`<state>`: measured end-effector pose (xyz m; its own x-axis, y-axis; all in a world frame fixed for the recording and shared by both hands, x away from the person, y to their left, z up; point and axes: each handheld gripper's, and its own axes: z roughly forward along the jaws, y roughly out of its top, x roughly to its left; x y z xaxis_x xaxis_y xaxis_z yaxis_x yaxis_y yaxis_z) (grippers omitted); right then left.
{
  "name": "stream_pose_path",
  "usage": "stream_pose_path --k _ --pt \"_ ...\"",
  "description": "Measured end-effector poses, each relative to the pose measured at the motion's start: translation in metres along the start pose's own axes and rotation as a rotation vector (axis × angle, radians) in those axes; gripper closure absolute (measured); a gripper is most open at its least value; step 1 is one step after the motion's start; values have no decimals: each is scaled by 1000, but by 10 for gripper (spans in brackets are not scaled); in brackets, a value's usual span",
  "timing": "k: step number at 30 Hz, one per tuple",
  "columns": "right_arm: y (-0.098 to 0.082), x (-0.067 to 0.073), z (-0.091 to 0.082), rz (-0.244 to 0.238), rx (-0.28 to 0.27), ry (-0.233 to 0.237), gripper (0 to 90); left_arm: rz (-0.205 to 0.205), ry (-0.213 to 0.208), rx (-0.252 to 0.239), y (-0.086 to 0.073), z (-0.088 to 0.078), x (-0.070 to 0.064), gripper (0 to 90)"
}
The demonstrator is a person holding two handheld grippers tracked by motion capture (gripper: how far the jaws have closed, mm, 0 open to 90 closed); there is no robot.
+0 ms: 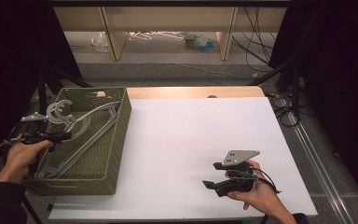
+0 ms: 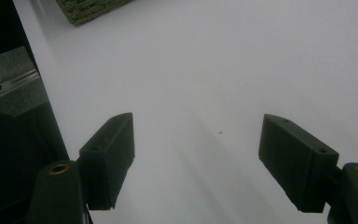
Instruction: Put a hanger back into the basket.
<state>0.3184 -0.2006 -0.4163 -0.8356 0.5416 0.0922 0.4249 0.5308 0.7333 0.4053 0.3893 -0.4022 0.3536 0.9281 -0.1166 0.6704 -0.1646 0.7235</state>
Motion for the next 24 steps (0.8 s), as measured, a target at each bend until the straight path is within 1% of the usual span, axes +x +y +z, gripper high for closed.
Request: stream_pose_path --k 1,3,4,6,7,8,9,10,11,12,13,14,16,17,18,19,20,21,22,23,24 --pt "0 0 0 1 0 -1 279 0 10 1 0 0 0 766" --pt "0 0 0 1 -2 -3 278 -3 14 5 0 1 1 762" --pt "0 0 -1 6 -3 3 279 -8 24 3 0 1 1 756" --pt "-1 0 0 5 2 -2 279 -13 40 11 0 2 2 741" --pt "0 0 -1 10 2 0 279 -10 57 12 0 3 2 733" --pt "0 0 -1 9 1 -1 279 2 69 27 0 2 3 722" --pt "-1 0 -1 5 -1 -1 279 27 83 54 0 1 5 709" --pt "-1 -1 0 6 -2 0 279 -4 85 33 -1 3 4 695" --pt "-1 -1 -1 7 0 -1 279 15 94 52 -1 1 6 691" --pt "-1 -1 0 4 -2 -1 279 -23 105 20 -1 1 4 682" --pt "-1 -1 0 7 -3 0 279 -9 118 31 -1 -1 5 647" --pt "-1 -1 0 7 -4 0 279 -3 133 32 -1 -3 5 632" --pt "-2 -1 0 7 -2 1 279 -19 151 -4 0 -7 3 604" --pt "-2 -1 0 7 -1 2 279 -20 152 -14 1 -10 2 602" --pt "-1 -1 0 6 -2 0 279 -20 147 -30 1 -12 0 598" --pt "-1 -1 0 6 -1 0 279 -17 140 -35 1 -13 -1 582" --pt "-1 -1 0 7 -2 1 279 -33 130 -59 2 -13 -5 569" --pt "-2 -1 0 8 -3 3 279 -39 129 -81 2 -14 -9 554" --pt "-2 -1 0 5 -2 2 278 -20 120 -77 3 -17 -12 545" --pt "-1 -1 1 7 -1 1 279 -44 114 -110 3 -16 -16 527" --pt "-1 -1 1 6 -1 -1 278 -43 107 -118 4 -17 -20 514"
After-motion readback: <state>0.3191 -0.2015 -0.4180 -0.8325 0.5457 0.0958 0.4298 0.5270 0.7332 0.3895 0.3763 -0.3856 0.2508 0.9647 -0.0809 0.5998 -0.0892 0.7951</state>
